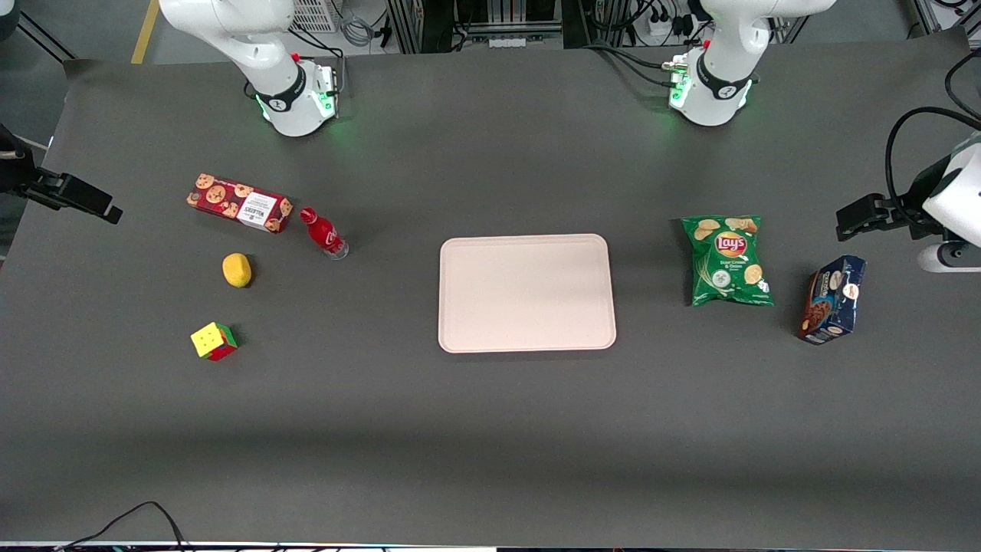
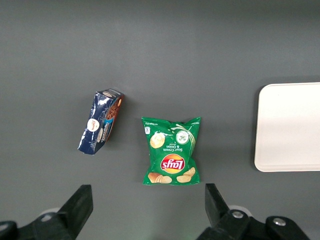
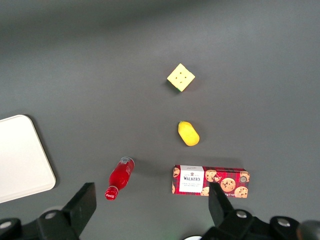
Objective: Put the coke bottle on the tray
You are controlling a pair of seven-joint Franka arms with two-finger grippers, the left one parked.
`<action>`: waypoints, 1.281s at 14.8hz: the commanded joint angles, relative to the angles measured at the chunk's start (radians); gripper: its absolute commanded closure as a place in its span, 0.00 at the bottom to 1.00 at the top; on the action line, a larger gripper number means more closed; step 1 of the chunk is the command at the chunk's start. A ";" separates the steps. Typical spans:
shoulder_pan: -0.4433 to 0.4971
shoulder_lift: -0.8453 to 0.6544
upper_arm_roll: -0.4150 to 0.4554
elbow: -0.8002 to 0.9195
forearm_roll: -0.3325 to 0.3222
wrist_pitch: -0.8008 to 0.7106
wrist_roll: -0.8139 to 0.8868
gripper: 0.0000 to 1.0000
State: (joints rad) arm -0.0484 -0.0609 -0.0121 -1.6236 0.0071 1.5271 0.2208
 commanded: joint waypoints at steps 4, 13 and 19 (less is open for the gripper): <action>-0.021 0.006 0.009 0.008 0.002 0.004 -0.020 0.00; -0.019 0.021 0.006 0.022 0.002 -0.001 -0.021 0.00; 0.067 0.021 -0.012 0.022 0.011 -0.037 -0.015 0.00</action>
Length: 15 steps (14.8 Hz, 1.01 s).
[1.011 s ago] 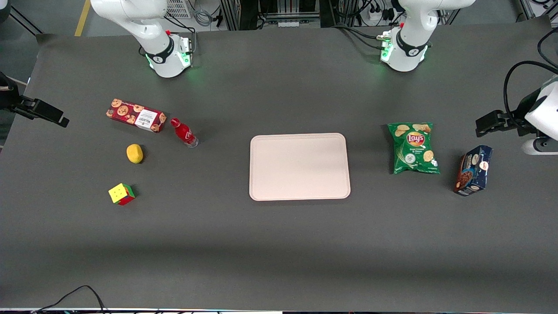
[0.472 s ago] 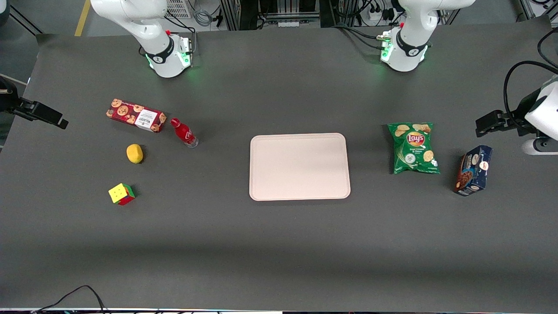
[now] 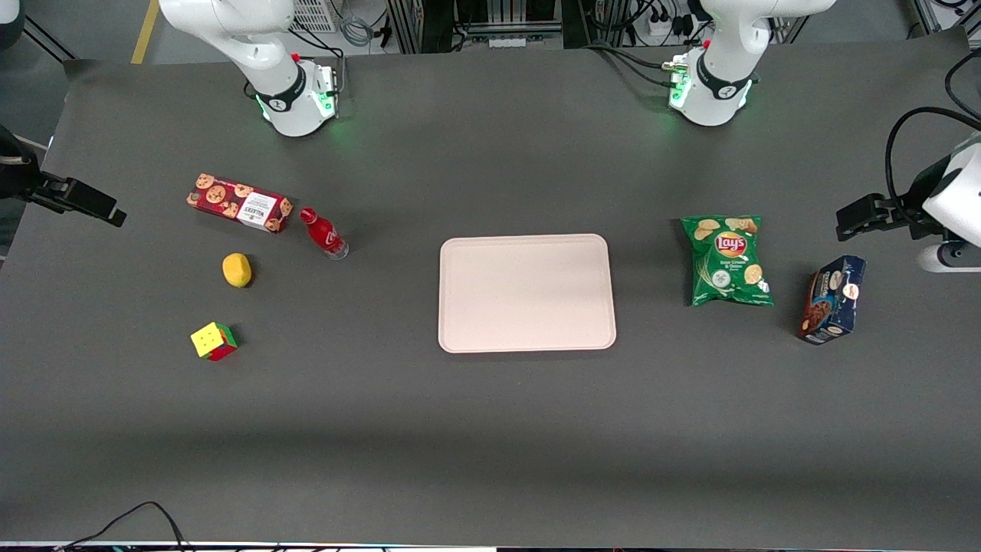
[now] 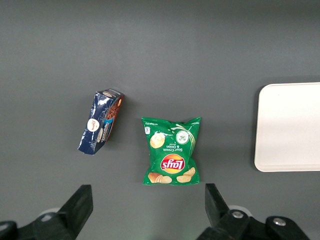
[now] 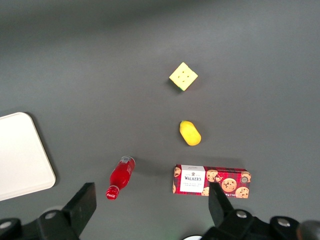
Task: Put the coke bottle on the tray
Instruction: 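Move the open right gripper down over the red Coca-Cola bottle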
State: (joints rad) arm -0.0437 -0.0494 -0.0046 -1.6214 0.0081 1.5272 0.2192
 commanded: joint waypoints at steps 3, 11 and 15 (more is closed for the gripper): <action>0.155 0.008 -0.020 0.020 0.007 -0.084 -0.023 0.00; 0.355 0.029 -0.011 -0.035 0.013 -0.088 0.000 0.00; 0.361 -0.053 -0.005 -0.311 0.013 0.135 -0.006 0.00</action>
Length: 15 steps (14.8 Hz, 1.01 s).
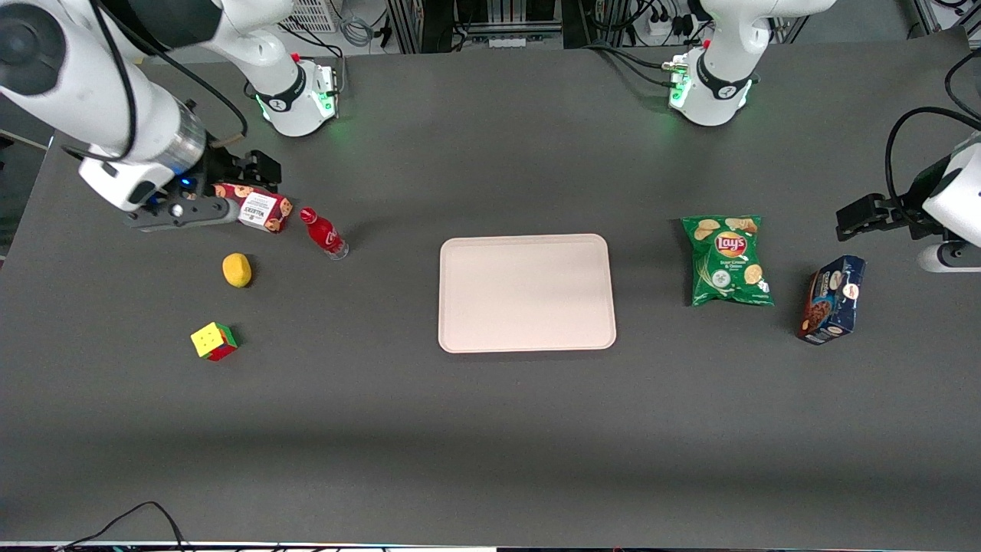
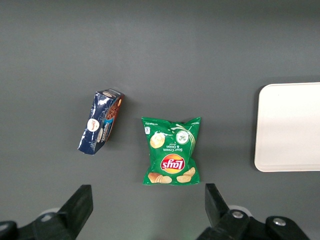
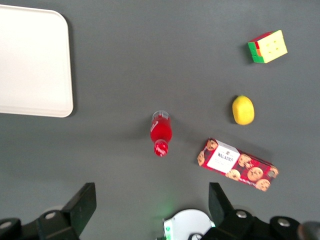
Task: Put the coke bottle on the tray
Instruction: 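Move the open right gripper down over the red Coca-Cola bottle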
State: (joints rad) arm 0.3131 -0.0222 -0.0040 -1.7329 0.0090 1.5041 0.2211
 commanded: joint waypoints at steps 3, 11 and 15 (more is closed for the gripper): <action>0.003 -0.154 -0.002 -0.410 0.012 0.370 -0.011 0.00; 0.000 -0.180 0.010 -0.707 0.011 0.753 -0.012 0.00; 0.000 -0.171 0.010 -0.832 0.011 0.944 -0.012 0.00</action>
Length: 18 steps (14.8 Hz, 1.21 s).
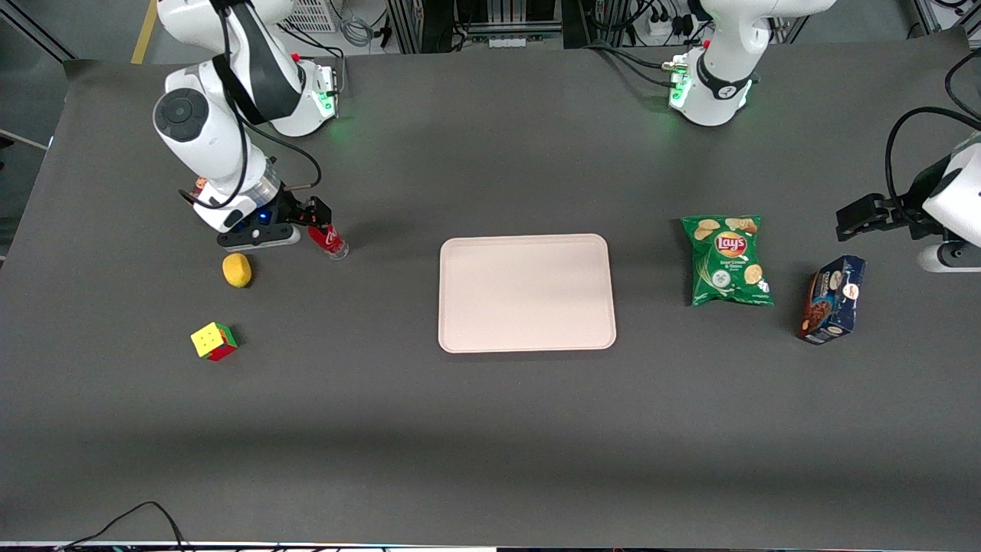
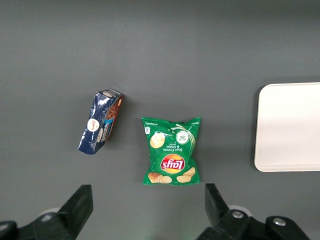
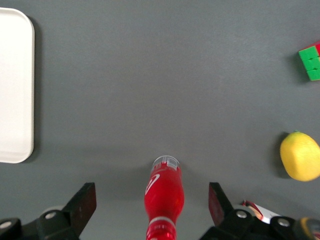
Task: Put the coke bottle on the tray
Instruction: 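Move the open right gripper down over the red Coca-Cola bottle, then close the right gripper around the bottle's neck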
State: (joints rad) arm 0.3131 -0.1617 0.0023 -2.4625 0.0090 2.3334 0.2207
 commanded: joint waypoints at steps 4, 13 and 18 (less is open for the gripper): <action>-0.002 -0.038 0.005 -0.141 0.011 0.123 -0.011 0.00; -0.006 -0.027 0.035 -0.171 0.009 0.097 -0.012 0.00; -0.012 -0.022 0.035 -0.179 0.006 0.096 -0.052 0.00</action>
State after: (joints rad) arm 0.3130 -0.1639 0.0304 -2.6208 0.0090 2.4334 0.2181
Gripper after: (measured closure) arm 0.000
